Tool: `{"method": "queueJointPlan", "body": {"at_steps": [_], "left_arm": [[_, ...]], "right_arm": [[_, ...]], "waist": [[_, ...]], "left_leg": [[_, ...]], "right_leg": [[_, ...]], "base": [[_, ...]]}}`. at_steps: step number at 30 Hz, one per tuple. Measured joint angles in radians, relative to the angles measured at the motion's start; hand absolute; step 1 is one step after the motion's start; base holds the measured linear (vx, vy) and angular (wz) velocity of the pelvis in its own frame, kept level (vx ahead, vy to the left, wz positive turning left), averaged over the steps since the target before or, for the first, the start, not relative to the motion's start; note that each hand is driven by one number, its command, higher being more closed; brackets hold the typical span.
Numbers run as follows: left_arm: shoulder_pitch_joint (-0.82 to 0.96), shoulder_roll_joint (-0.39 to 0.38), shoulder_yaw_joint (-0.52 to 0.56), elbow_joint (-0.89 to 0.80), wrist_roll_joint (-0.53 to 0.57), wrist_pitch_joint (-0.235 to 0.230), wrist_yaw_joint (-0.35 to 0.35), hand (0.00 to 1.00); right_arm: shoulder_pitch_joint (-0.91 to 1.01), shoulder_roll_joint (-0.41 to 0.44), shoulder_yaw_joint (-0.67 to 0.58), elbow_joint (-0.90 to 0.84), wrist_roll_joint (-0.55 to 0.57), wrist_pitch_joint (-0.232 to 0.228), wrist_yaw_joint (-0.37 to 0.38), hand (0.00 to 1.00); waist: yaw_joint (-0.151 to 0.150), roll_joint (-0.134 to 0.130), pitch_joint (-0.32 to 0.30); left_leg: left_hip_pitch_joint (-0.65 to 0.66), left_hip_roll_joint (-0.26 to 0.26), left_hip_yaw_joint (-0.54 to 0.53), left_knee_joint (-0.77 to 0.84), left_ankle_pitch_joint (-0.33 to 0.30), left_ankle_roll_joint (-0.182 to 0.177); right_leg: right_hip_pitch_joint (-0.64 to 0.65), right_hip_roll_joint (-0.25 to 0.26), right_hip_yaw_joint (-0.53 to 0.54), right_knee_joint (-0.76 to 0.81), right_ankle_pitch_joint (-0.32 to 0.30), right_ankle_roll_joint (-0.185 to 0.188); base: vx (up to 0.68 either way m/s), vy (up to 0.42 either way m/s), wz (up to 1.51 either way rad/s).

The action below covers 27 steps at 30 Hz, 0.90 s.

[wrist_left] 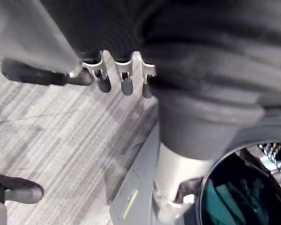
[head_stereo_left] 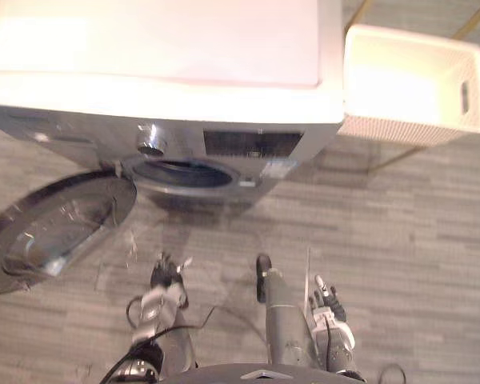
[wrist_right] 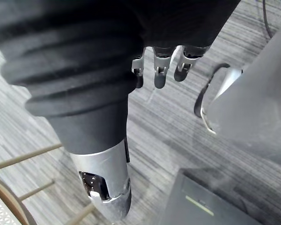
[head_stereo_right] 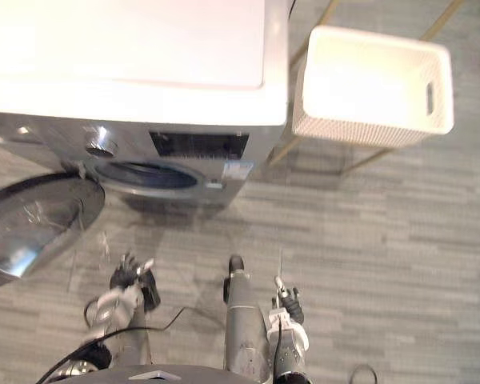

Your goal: Pick up the laundry basket with both hands and put the clothes into the washing machine.

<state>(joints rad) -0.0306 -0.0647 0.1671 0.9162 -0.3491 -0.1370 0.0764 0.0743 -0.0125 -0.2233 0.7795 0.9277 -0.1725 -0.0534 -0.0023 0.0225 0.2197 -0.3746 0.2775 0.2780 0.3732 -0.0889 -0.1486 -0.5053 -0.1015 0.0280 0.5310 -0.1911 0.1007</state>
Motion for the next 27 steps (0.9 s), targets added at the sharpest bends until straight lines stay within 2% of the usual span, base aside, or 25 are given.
{"method": "queueJointPlan", "body": {"at_steps": [3, 5, 6, 8, 9, 10, 11, 12, 13, 14, 15, 16, 17, 18, 19, 20, 22, 24, 26, 27], "left_arm": [[0.061, -0.014, 0.117, 0.065, 0.084, 0.009, -0.025, 0.00], [0.086, -0.014, 0.161, 0.091, 0.113, 0.011, -0.027, 0.00], [0.093, -0.014, 0.178, 0.100, 0.123, 0.016, -0.026, 0.00], [0.093, -0.008, 0.183, 0.106, 0.137, 0.019, -0.026, 0.00], [0.093, -0.003, 0.173, 0.111, 0.137, 0.020, -0.025, 0.00], [0.094, 0.003, 0.160, 0.118, 0.138, 0.020, -0.025, 0.00], [0.092, 0.028, 0.132, 0.127, 0.138, 0.023, -0.024, 0.00], [0.076, 0.042, 0.131, 0.127, 0.138, 0.029, -0.023, 0.00], [0.075, 0.046, 0.124, 0.127, 0.138, 0.029, -0.018, 0.00], [0.077, 0.048, 0.093, 0.127, 0.141, 0.028, -0.016, 0.00], [0.076, 0.049, 0.077, 0.127, 0.151, 0.027, -0.016, 0.00], [0.068, 0.051, 0.037, 0.126, 0.167, 0.026, -0.016, 0.00], [0.052, 0.051, -0.005, 0.126, 0.180, 0.027, -0.016, 0.00], [0.046, 0.052, -0.022, 0.124, 0.188, 0.027, -0.016, 0.00], [0.038, 0.067, -0.061, 0.103, 0.198, 0.027, -0.014, 0.00], [0.025, 0.108, -0.112, 0.081, 0.199, 0.027, -0.008, 0.00], [0.003, 0.151, -0.189, 0.046, 0.199, 0.027, 0.004, 0.00], [0.012, 0.184, -0.234, -0.029, 0.198, 0.014, 0.005, 0.00], [0.020, 0.198, -0.269, -0.087, 0.198, 0.002, 0.003, 0.00], [0.022, 0.211, -0.291, -0.116, 0.198, -0.008, -0.005, 0.00]], "right_arm": [[0.006, -0.017, -0.063, 0.131, -0.124, 0.036, 0.008, 0.00], [0.012, -0.024, -0.103, 0.186, -0.182, 0.048, 0.014, 0.00], [0.013, -0.031, -0.103, 0.207, -0.206, 0.051, 0.017, 0.00], [0.004, -0.041, -0.096, 0.231, -0.233, 0.053, 0.020, 0.00], [-0.024, -0.050, -0.097, 0.244, -0.259, 0.060, 0.021, 0.00], [-0.041, -0.050, -0.098, 0.257, -0.266, 0.064, 0.021, 0.00], [-0.073, -0.046, -0.117, 0.296, -0.267, 0.068, 0.022, 0.00], [-0.104, -0.039, -0.141, 0.307, -0.266, 0.067, 0.020, 0.00], [-0.107, -0.042, -0.143, 0.305, -0.264, 0.066, 0.020, 0.00], [-0.107, -0.057, -0.139, 0.302, -0.262, 0.065, 0.020, 0.00], [-0.108, -0.064, -0.137, 0.300, -0.257, 0.063, 0.020, 0.00], [-0.114, -0.074, -0.130, 0.299, -0.244, 0.057, 0.019, 0.00], [-0.127, -0.084, -0.128, 0.299, -0.224, 0.053, 0.019, 0.00], [-0.127, -0.086, -0.128, 0.303, -0.210, 0.047, 0.018, 0.00], [-0.128, -0.072, -0.122, 0.321, -0.189, 0.046, 0.019, 0.00], [-0.128, -0.054, -0.095, 0.354, -0.184, 0.050, 0.020, 0.00], [-0.126, -0.032, -0.097, 0.383, -0.170, 0.049, 0.016, 0.00], [-0.129, 0.001, -0.094, 0.383, -0.108, 0.047, 0.014, 0.00], [-0.130, 0.011, -0.093, 0.383, -0.041, 0.045, 0.020, 0.00], [-0.139, 0.010, -0.094, 0.382, -0.015, 0.045, 0.021, 0.00]], "waist": [[0.003, 0.021, -0.109], [0.004, 0.030, -0.161], [0.007, 0.038, -0.179], [0.012, 0.033, -0.186], [0.011, 0.031, -0.190], [0.011, 0.028, -0.193], [0.008, 0.003, -0.204], [0.005, -0.010, -0.196], [0.003, -0.017, -0.194], [-0.001, -0.012, -0.197], [-0.003, -0.008, -0.199], [-0.012, -0.001, -0.204], [-0.017, 0.013, -0.219], [-0.019, 0.020, -0.236], [-0.034, 0.008, -0.248], [-0.056, -0.019, -0.253], [-0.060, -0.026, -0.252], [-0.048, -0.026, -0.251], [-0.028, -0.032, -0.253], [-0.021, -0.047, -0.254]], "left_leg": [[0.142, -0.043, -0.037, -0.190, 0.081, -0.002], [0.189, -0.060, -0.081, -0.280, 0.125, -0.002], [0.207, -0.069, -0.112, -0.313, 0.147, 0.001], [0.222, -0.086, -0.145, -0.329, 0.164, 0.008], [0.218, -0.093, -0.146, -0.326, 0.188, 0.024], [0.219, -0.098, -0.148, -0.339, 0.208, 0.023], [0.208, -0.103, -0.162, -0.297, 0.175, 0.034], [0.155, -0.085, -0.140, 0.009, 0.019, 0.072], [0.151, -0.070, -0.140, 0.128, -0.011, 0.087], [0.173, -0.022, -0.141, 0.274, -0.029, 0.090], [0.189, 0.006, -0.143, 0.314, -0.029, 0.090], [0.208, 0.060, -0.157, 0.333, -0.024, 0.098], [0.223, 0.080, -0.199, 0.267, -0.024, 0.082], [0.226, 0.059, -0.208, 0.222, -0.068, 0.040], [0.227, 0.035, -0.207, 0.136, -0.113, 0.014], [0.223, 0.017, -0.214, 0.070, -0.135, -0.010], [0.220, 0.012, -0.220, 0.004, -0.161, -0.053], [0.241, -0.009, -0.211, -0.055, -0.157, -0.056], [0.241, -0.042, -0.190, -0.104, -0.130, -0.050], [0.229, -0.073, -0.180, -0.129, -0.108, -0.045]], "right_leg": [[0.160, -0.029, -0.078, -0.108, 0.003, 0.003], [0.232, -0.037, -0.137, -0.163, 0.006, 0.005], [0.271, -0.046, -0.179, -0.181, 0.007, 0.006], [0.315, -0.066, -0.227, -0.185, 0.000, 0.013], [0.332, -0.071, -0.249, -0.184, 0.000, 0.012], [0.334, -0.074, -0.257, -0.194, 0.004, 0.007], [0.332, -0.096, -0.281, -0.229, 0.028, -0.007], [0.353, -0.119, -0.288, -0.225, 0.044, -0.006], [0.369, -0.128, -0.289, -0.224, 0.048, -0.003], [0.391, -0.136, -0.290, -0.225, 0.058, 0.002], [0.397, -0.138, -0.288, -0.231, 0.065, 0.012], [0.394, -0.136, -0.285, -0.246, 0.084, 0.034], [0.369, -0.128, -0.283, -0.266, 0.118, 0.056], [0.353, -0.123, -0.278, -0.291, 0.147, 0.060], [0.341, -0.115, -0.256, -0.366, 0.182, 0.044], [0.348, -0.101, -0.229, -0.421, 0.202, 0.039], [0.351, -0.103, -0.235, -0.465, 0.276, 0.042], [0.344, -0.121, -0.232, -0.477, 0.330, 0.052], [0.321, -0.155, -0.229, -0.478, 0.330, 0.061], [0.295, -0.187, -0.229, -0.478, 0.296, 0.090]], "base": [[0.10, -0.019, 0.61], [0.09, -0.006, 0.85], [0.07, 0.002, 0.89], [0.03, 0.025, 0.81], [-0.02, 0.026, 0.68], [-0.05, 0.050, 0.48], [-0.01, 0.073, 0.31], [0.00, 0.077, 0.26], [-0.02, 0.081, 0.13], [-0.08, 0.106, 0.02], [-0.12, 0.221, -0.03], [-0.14, 0.395, 0.01], [-0.13, 0.430, 0.02], [-0.11, 0.360, 0.13], [-0.07, 0.237, 0.40], [-0.07, 0.193, 0.63], [-0.11, 0.246, 0.53], [-0.17, 0.209, 0.08], [-0.19, 0.060, -0.08], [-0.21, -0.016, 0.02]]}}
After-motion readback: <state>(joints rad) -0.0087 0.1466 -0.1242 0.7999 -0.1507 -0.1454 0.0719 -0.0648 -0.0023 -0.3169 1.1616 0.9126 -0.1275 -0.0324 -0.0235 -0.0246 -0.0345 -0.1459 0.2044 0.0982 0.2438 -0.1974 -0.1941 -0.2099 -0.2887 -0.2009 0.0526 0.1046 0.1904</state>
